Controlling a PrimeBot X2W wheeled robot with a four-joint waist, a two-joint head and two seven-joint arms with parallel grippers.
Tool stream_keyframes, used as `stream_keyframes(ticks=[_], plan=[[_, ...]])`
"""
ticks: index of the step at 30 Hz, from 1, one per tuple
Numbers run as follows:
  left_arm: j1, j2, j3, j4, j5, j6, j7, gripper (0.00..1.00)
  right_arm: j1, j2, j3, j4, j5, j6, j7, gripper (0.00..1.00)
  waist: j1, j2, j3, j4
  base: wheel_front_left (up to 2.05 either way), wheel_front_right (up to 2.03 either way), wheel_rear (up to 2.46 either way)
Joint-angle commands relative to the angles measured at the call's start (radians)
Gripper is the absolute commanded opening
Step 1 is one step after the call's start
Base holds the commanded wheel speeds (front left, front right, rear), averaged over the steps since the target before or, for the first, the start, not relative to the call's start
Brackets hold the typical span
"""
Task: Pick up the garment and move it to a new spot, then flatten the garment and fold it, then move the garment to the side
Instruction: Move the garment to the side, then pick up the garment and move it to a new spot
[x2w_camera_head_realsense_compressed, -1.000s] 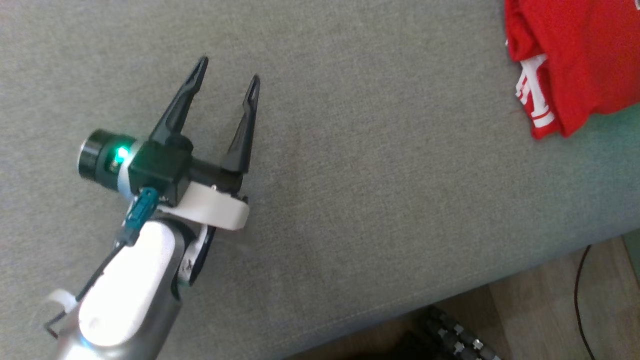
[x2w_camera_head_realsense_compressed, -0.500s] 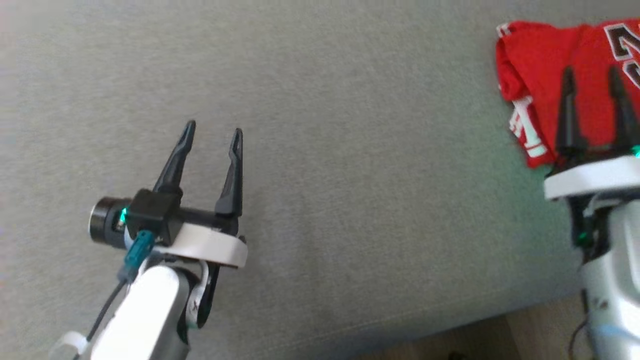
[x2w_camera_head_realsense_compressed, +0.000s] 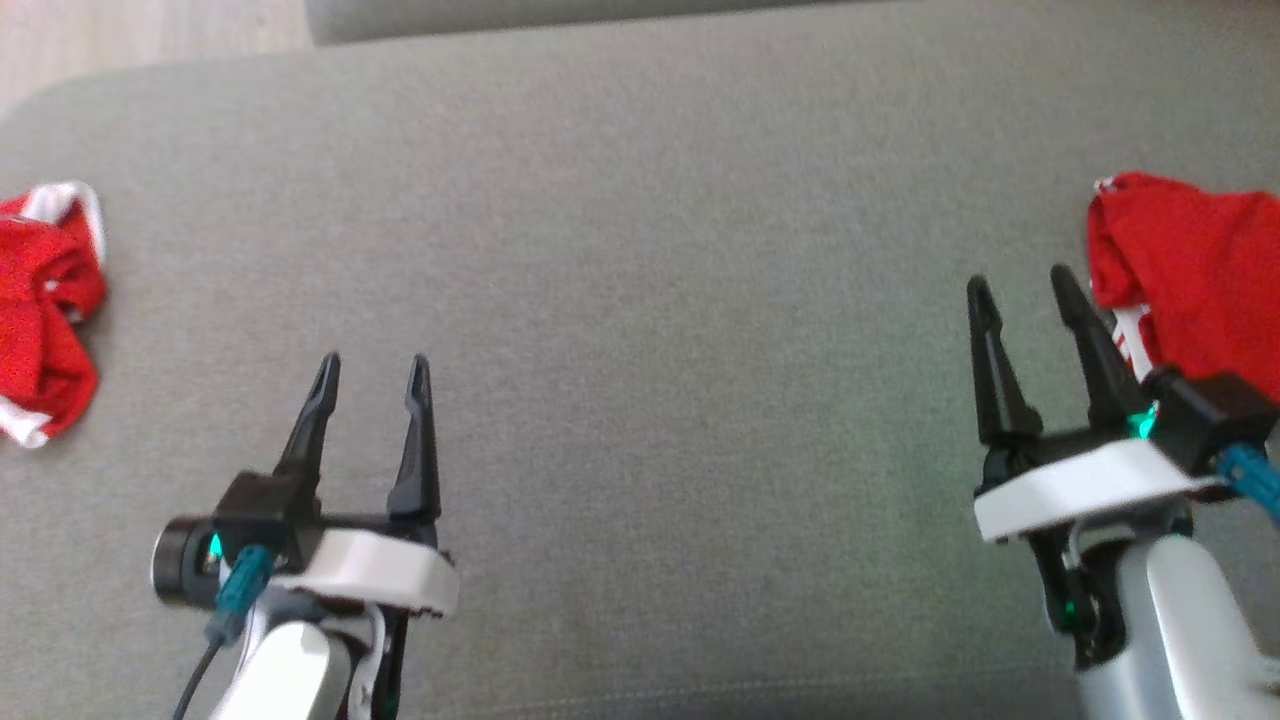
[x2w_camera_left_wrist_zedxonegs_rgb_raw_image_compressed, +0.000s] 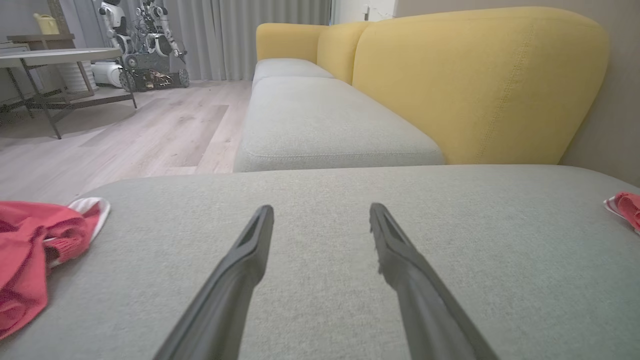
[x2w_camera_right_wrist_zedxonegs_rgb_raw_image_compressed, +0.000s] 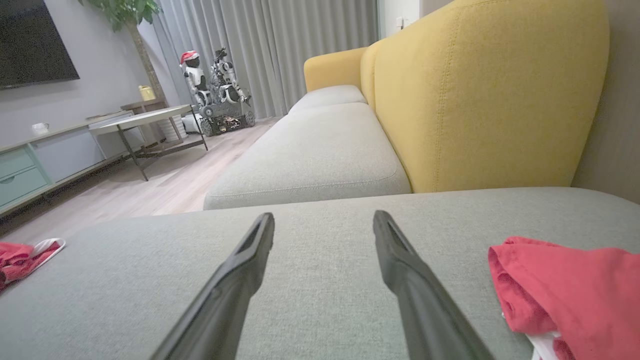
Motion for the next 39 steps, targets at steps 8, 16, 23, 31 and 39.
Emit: stream_keyframes(ticks=[8,16,23,31,39], plan=[[0.057,0.036,0.049,-0.043,-0.016,0.007,-0.011,1.00,0.095,0.014,0.015,-0.077,-0.018,-0.001,0.036,1.00,0.0001,-0.0001,-0.108,0.020,0.00,0.00,0.00],[0.132,0.059,0.049,-0.047,-0.033,0.013,0.004,1.00,0.194,0.020,-0.016,-0.124,-0.038,-0.001,0.076,1.00,0.0001,-0.0001,-0.177,0.018,0.00,0.00,0.00],[0.167,0.064,0.040,-0.071,-0.030,0.031,0.022,1.00,0.230,0.023,-0.029,-0.159,-0.048,-0.001,0.095,1.00,0.0001,-0.0001,-0.191,0.016,0.00,0.00,0.00],[0.178,0.072,0.034,-0.090,-0.025,0.044,0.037,1.00,0.244,0.024,-0.031,-0.173,-0.051,-0.001,0.102,1.00,0.0001,-0.0001,-0.192,0.015,0.00,0.00,0.00],[0.173,0.074,0.035,-0.084,-0.028,0.049,0.035,1.00,0.246,0.024,-0.033,-0.178,-0.051,-0.001,0.108,1.00,0.0001,-0.0001,-0.188,0.019,0.00,0.00,0.00]])
